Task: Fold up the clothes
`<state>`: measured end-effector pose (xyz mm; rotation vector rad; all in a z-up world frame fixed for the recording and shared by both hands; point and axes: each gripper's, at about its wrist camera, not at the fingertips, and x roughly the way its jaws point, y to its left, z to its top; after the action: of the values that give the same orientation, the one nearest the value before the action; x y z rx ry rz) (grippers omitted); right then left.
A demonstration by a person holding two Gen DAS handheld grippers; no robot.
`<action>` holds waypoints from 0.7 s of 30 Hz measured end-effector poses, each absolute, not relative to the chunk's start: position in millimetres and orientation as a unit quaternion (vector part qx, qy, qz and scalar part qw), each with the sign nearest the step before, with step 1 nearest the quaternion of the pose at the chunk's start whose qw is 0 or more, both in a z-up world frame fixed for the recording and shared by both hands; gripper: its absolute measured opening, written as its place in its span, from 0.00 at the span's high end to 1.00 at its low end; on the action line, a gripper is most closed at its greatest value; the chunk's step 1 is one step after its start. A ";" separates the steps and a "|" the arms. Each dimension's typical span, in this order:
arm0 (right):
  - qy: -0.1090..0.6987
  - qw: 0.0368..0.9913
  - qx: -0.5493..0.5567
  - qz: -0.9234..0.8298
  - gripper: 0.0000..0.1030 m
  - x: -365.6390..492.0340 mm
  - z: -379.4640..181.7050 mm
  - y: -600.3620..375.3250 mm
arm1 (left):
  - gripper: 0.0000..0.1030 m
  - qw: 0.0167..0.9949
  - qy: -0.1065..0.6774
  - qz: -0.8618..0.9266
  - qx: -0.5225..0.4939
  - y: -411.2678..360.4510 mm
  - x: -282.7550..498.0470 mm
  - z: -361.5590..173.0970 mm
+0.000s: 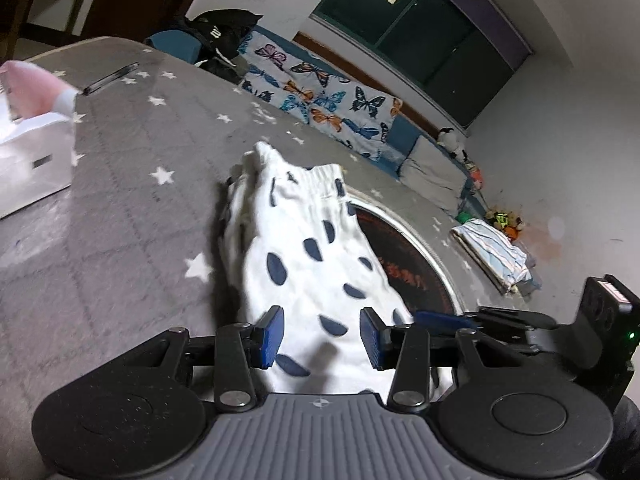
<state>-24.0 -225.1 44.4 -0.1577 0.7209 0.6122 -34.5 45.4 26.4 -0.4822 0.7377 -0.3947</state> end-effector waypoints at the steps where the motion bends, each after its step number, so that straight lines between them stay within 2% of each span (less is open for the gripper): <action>1: 0.347 0.891 -0.071 0.286 0.76 -26.0 45.6 -231.8 | 0.56 0.886 0.355 -0.187 -0.232 46.3 -36.6 25.6; 11: 0.309 0.896 -0.070 0.311 0.75 -66.8 61.3 -238.9 | 0.51 0.909 0.333 -0.174 -0.182 33.2 -75.7 40.5; 14: 0.315 0.892 -0.072 0.316 0.68 -68.3 52.4 -232.4 | 0.49 0.911 0.336 -0.167 -0.171 30.1 -86.9 39.3; 21: 0.332 0.896 -0.057 0.288 0.68 -69.7 39.2 -248.5 | 0.47 0.907 0.357 -0.159 -0.156 24.3 -95.3 25.0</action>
<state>-69.7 -248.5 39.2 -0.1183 0.6888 0.5977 -95.3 24.3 25.0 -0.3230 0.7381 -0.3284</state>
